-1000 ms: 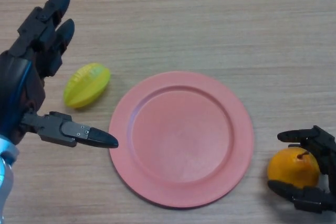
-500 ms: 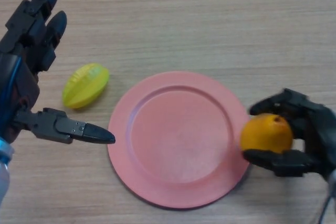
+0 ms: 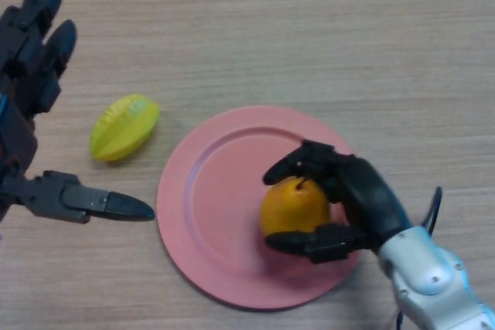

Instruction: Pick up the yellow pear and place it on the plate

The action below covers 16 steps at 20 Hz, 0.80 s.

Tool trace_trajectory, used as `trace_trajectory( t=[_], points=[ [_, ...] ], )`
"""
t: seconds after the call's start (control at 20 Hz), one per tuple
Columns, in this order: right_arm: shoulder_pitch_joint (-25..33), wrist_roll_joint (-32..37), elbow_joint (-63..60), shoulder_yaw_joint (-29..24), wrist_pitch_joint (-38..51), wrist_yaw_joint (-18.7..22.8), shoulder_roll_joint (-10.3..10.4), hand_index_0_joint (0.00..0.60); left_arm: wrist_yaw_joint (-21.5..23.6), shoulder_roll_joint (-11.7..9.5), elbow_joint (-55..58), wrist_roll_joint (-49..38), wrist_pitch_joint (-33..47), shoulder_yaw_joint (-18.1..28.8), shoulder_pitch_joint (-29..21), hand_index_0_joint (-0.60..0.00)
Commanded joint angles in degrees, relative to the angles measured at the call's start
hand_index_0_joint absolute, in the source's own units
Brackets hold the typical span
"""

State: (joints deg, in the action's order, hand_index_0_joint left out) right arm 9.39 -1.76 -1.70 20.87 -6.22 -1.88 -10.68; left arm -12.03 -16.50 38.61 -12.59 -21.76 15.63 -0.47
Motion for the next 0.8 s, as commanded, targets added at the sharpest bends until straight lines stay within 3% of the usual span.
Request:
trace_trajectory(
  t=[0.05,0.3,0.4,0.45,0.55,0.8],
  points=[
    [3.36,4.38,0.69,0.96,10.95,2.21,-0.20,0.600,0.42,-1.38,4.73,-2.20,4.32,4.78,-0.33,0.000],
    [1.92,3.47,0.38,0.23,7.17,0.51,-0.20,0.600,0.59,-1.34,4.32,-2.81,4.69,6.34,0.25,0.000],
    [1.90,1.94,0.13,0.27,7.61,-0.11,-0.20,0.402,0.71,-1.40,4.21,-2.94,4.43,6.62,0.27,0.000],
    [2.42,-0.11,-0.66,0.10,8.80,-0.31,-0.20,0.252,1.24,-1.50,3.96,-3.17,4.21,6.84,0.00,0.000],
    [4.67,-5.12,-3.67,-1.02,12.35,0.62,-0.20,0.019,3.03,-1.98,3.44,-3.85,3.49,7.00,-0.86,0.000],
    [7.16,-3.08,-2.41,-4.02,13.81,0.83,-0.20,0.000,3.23,-2.10,2.53,-3.05,4.72,6.53,-1.05,0.000]
  ],
)
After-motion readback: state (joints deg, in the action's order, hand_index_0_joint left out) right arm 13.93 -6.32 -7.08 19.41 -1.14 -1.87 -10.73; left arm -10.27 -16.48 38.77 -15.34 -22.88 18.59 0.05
